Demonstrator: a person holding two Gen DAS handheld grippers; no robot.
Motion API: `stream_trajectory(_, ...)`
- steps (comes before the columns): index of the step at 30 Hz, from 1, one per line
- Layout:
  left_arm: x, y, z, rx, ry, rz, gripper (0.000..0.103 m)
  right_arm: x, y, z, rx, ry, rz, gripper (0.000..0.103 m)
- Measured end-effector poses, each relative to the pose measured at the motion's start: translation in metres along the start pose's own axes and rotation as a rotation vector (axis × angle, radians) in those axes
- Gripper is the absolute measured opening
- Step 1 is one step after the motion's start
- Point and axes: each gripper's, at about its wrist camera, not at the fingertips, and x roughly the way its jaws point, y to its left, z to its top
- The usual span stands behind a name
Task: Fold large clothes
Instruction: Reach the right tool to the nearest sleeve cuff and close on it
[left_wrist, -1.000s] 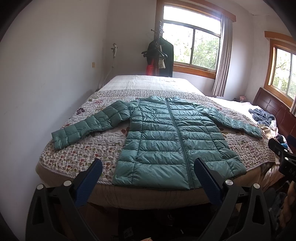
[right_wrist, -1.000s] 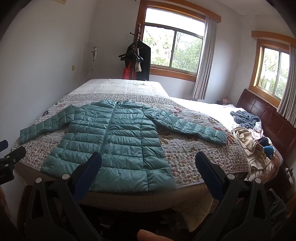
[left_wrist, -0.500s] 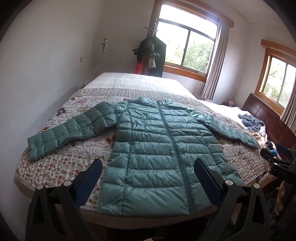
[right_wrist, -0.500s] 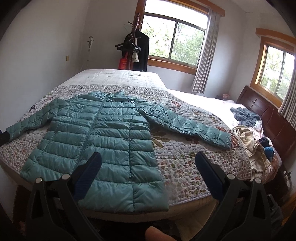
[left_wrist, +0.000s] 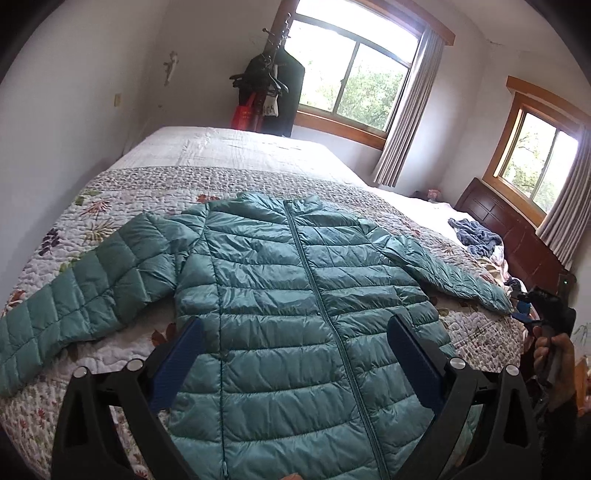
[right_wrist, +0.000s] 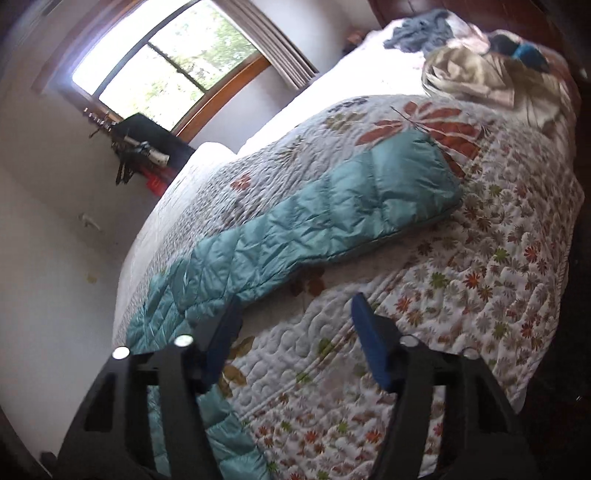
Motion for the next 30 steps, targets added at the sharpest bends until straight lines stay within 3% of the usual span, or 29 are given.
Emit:
stream_trajectory(6,0.04,0.014,0.016,-0.046,0.04,-0.049,0.099,0.01,-0.078,0.038,0.335,-0.057,0.066,0.047)
stream_trajectory(10,0.061,0.019,0.024,-0.073,0.074,-0.073,0.099,0.008,-0.111,0.046,0.436,-0.101,0.041,0.046)
stream_trajectory(16,0.091,0.022,0.034,-0.102,0.122,-0.105,0.099,0.022,-0.138,0.051,0.473,-0.091,0.072,0.046)
stream_trajectory(25,0.123,0.022,0.053,-0.14,0.18,-0.177,0.099,0.036,-0.118,0.073,0.377,-0.074,0.135,0.048)
stream_trajectory(27,0.125,0.02,0.058,-0.145,0.179,-0.196,0.099,0.039,-0.113,0.077,0.376,-0.052,0.151,0.042)
stream_trajectory(30,0.128,0.019,0.062,-0.148,0.189,-0.203,0.099,0.039,-0.101,0.083,0.34,-0.041,0.151,0.023)
